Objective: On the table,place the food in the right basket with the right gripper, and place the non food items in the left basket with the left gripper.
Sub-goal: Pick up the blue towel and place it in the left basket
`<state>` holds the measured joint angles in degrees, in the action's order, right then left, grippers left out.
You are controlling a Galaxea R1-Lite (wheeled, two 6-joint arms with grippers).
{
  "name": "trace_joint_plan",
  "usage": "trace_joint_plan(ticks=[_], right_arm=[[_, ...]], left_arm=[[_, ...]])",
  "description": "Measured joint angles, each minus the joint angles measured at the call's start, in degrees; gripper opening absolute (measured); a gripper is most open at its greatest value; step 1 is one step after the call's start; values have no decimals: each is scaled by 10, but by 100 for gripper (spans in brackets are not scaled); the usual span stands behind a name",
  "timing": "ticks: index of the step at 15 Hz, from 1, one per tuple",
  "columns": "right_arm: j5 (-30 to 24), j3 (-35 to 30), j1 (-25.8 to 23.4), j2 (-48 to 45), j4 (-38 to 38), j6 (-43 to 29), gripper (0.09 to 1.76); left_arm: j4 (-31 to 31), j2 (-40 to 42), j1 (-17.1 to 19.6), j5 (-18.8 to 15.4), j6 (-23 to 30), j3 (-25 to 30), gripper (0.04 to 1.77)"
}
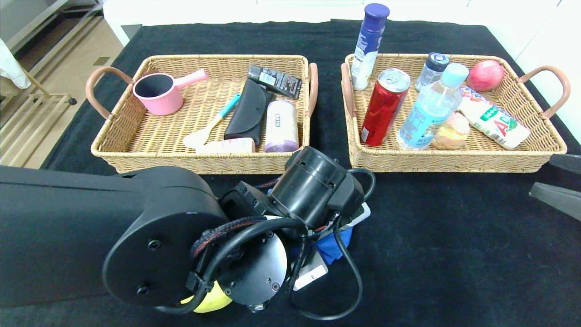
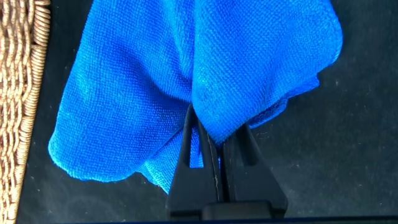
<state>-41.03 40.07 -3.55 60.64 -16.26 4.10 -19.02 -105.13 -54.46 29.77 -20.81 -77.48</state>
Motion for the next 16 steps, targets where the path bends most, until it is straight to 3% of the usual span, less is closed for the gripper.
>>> trace_joint_plan(ticks=[7, 16], right_arm=[[-4, -1, 1, -6, 1, -2, 171], [-5, 10, -2, -20, 0, -25, 171]], left_arm=[[3, 1, -5, 2, 5, 1, 13], [49, 43, -10, -24, 85, -24, 13]])
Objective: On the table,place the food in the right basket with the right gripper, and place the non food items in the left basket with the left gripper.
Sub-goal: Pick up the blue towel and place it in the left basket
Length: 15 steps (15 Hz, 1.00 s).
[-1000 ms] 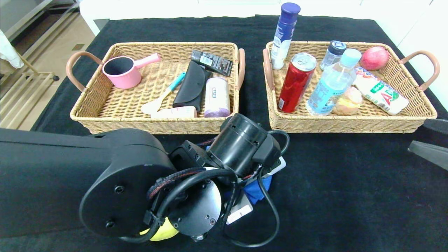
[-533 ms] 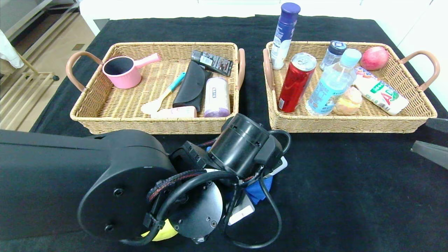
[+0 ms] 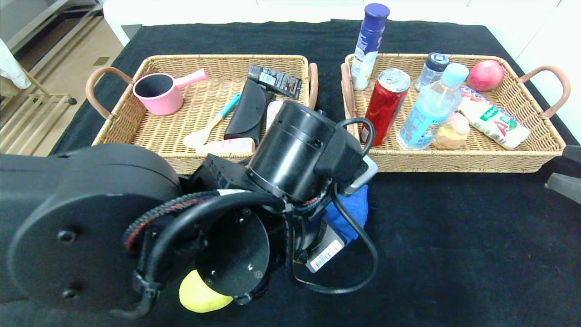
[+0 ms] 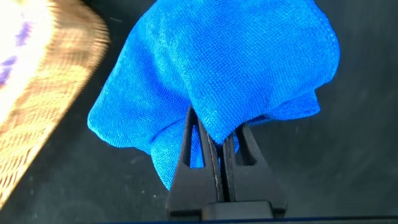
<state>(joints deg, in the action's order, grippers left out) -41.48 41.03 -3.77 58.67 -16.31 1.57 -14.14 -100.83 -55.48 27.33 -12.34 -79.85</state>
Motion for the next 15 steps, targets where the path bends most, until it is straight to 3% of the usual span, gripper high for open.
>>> trace_joint_plan(ticks=[2, 7, 10, 15], right_arm=[[0, -3, 2, 0, 1, 0, 171], [2, -6, 9, 1, 2, 2, 171], [2, -7, 10, 3, 2, 2, 171], [4, -10, 17, 13, 2, 4, 171]], left_arm=[[-2, 13, 3, -8, 32, -17, 13], [0, 42, 42, -13, 35, -73, 13], [11, 64, 80, -44, 37, -92, 13], [18, 75, 167, -49, 39, -139, 13]])
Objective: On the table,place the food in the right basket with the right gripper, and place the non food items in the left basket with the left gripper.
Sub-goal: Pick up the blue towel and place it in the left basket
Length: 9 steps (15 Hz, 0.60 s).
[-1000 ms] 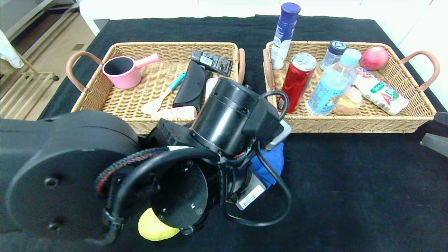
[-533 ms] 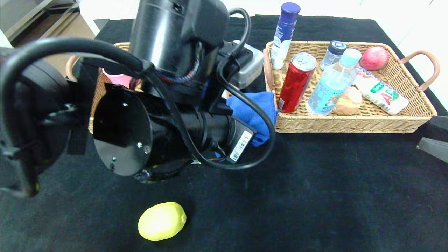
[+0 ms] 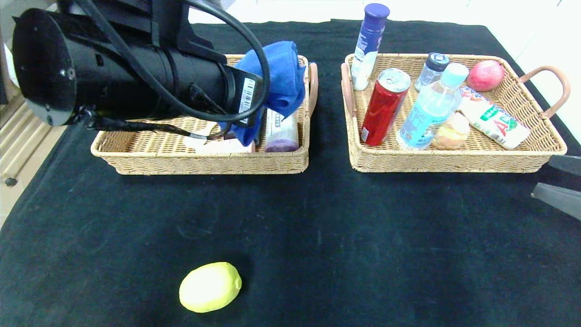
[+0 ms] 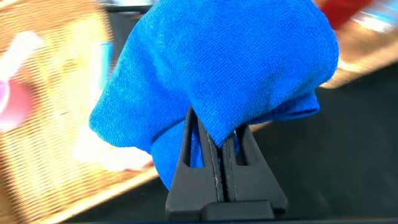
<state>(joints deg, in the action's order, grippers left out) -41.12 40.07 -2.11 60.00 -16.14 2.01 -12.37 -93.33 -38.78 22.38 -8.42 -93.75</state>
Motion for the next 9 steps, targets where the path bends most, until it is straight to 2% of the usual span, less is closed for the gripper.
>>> trace_joint_plan(ticks=[4, 9], right_arm=[[0, -1, 1, 3, 0, 1, 171], [0, -2, 2, 0, -1, 1, 171]], left_arm=[[1, -16, 50, -7, -8, -13, 13], [2, -55, 83, -17, -8, -56, 13]])
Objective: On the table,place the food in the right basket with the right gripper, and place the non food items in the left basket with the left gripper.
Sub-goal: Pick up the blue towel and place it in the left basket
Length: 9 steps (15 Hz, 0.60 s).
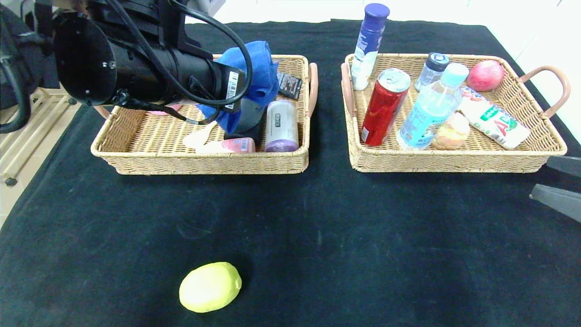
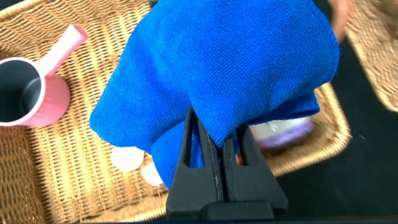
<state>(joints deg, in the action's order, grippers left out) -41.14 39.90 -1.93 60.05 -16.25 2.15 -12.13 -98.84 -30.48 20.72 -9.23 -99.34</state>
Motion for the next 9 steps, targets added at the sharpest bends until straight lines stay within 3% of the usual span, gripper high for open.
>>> trace_joint_plan(ticks=[4, 9], right_arm=[[0, 0, 0, 0, 0, 0, 171], [0, -3, 0, 0, -1, 6, 171]], left_arm=[[0, -39, 44, -12, 4, -34, 13], [34, -69, 57, -15, 4, -47, 13]])
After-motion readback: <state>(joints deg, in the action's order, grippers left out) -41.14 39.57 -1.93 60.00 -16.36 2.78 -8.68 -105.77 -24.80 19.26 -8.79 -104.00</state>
